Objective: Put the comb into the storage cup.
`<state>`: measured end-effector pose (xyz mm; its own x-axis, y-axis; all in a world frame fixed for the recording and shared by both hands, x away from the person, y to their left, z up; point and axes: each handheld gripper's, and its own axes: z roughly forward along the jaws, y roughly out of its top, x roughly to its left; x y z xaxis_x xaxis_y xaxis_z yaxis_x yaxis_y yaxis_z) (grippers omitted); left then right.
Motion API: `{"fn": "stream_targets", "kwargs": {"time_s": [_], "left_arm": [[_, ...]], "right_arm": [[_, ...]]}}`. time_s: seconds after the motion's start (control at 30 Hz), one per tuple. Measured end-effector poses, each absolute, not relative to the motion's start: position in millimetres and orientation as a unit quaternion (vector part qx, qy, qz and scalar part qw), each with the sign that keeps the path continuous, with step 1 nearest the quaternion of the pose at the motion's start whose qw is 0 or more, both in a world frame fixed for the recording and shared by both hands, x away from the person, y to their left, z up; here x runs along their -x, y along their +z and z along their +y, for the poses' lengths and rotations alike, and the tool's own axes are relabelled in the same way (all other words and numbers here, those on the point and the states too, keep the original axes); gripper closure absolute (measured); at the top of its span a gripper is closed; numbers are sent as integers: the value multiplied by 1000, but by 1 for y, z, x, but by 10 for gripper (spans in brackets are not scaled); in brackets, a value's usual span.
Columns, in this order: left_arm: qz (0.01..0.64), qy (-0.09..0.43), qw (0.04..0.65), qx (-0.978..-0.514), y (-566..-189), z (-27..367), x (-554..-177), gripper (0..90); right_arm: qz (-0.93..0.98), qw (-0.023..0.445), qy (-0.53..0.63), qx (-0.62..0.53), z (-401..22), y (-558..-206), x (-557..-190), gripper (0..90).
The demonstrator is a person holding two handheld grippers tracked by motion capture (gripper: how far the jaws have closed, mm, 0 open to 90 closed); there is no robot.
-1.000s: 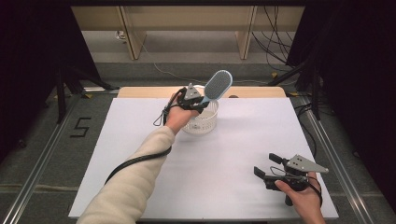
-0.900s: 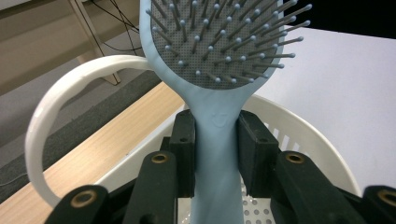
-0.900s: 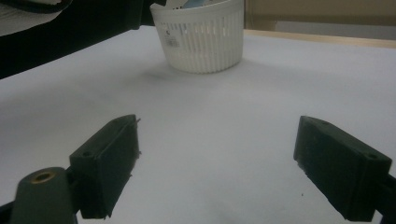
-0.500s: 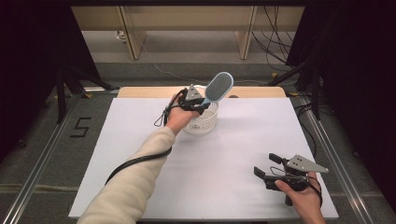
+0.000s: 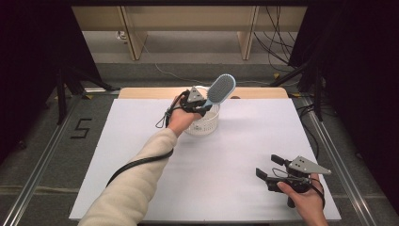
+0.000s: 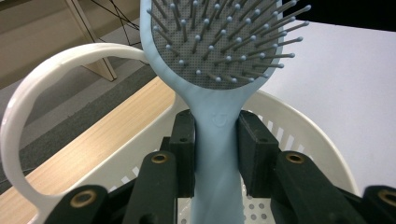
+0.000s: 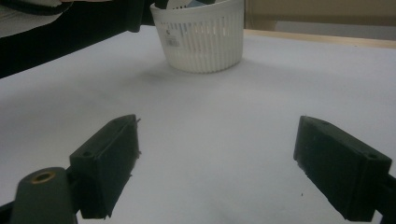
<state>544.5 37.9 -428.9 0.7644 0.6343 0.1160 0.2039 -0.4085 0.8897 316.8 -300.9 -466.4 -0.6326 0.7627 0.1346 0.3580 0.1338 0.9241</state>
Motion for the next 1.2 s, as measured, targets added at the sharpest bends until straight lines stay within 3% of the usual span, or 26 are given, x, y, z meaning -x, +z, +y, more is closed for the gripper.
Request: {"fn": "stream_targets", "kwargs": {"time_s": [1.2], "left_arm": [[259,219,468,-816,-429,38,-543,686]], "right_arm": [[729,190,534,-385,-301,-466,-317,150]]}}
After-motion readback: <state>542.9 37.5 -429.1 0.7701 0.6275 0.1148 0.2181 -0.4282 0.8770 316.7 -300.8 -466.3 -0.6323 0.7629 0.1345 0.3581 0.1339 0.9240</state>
